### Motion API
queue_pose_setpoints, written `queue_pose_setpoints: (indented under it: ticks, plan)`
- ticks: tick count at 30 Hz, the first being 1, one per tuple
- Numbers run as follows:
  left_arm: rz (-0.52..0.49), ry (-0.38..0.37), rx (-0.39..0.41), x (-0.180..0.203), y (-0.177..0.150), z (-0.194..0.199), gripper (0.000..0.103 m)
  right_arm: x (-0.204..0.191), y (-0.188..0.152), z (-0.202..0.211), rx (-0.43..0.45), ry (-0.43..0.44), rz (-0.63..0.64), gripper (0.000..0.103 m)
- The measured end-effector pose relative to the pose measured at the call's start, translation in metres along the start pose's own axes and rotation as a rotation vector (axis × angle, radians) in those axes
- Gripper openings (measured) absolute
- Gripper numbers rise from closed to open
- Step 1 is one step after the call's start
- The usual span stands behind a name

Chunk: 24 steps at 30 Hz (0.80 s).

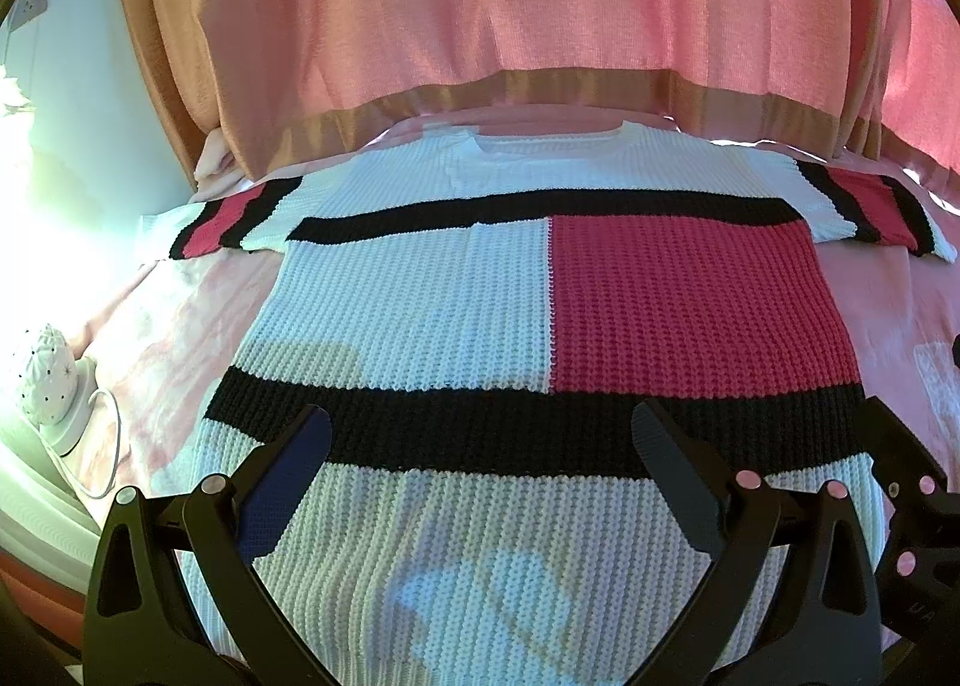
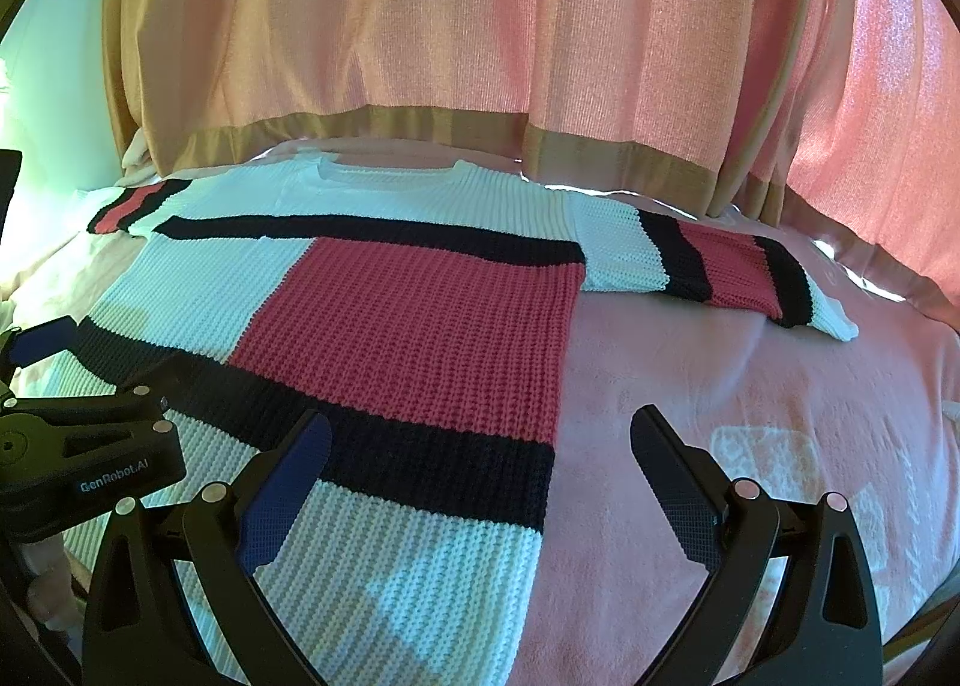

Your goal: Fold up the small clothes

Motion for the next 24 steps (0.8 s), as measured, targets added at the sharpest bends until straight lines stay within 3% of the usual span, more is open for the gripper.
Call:
queue_pose_setpoints:
  ticks: [24]
  plan:
    - [-0.007,-0.001,-0.001,-0.0007,0.001,0.0006,0.098,-0.0001,-0.0009,-0.0002,-0.001,0.0,0.0,0.098]
Point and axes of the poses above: each gripper's, at about its wrist camera, not at the fingertips, and z roughly against the way its jaws point, x to its right, y to its top, the point moved 7 cm from there along -z, roughly the way its jaws point, and after that the axes turned 8 degrees about z, right-handed, at the moved point
